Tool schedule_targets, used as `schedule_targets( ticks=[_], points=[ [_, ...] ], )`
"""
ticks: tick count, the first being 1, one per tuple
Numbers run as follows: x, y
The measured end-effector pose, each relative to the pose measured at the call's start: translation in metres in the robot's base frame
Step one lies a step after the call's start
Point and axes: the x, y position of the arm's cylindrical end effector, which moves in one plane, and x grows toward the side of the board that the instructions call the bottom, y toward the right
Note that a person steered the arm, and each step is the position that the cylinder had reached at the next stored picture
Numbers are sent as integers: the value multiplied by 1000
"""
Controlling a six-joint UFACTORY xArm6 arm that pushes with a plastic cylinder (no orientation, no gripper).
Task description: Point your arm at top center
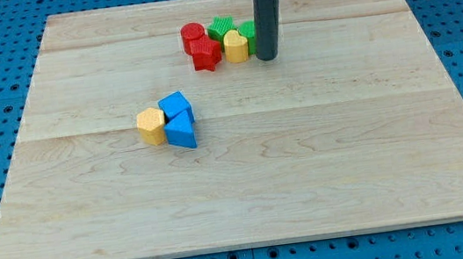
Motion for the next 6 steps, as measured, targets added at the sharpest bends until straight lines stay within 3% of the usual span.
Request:
schedule_targets(
  ticks=[2,4,6],
  points=[
    [-20,-29],
    [-5,50],
    [-140,69]
  ],
)
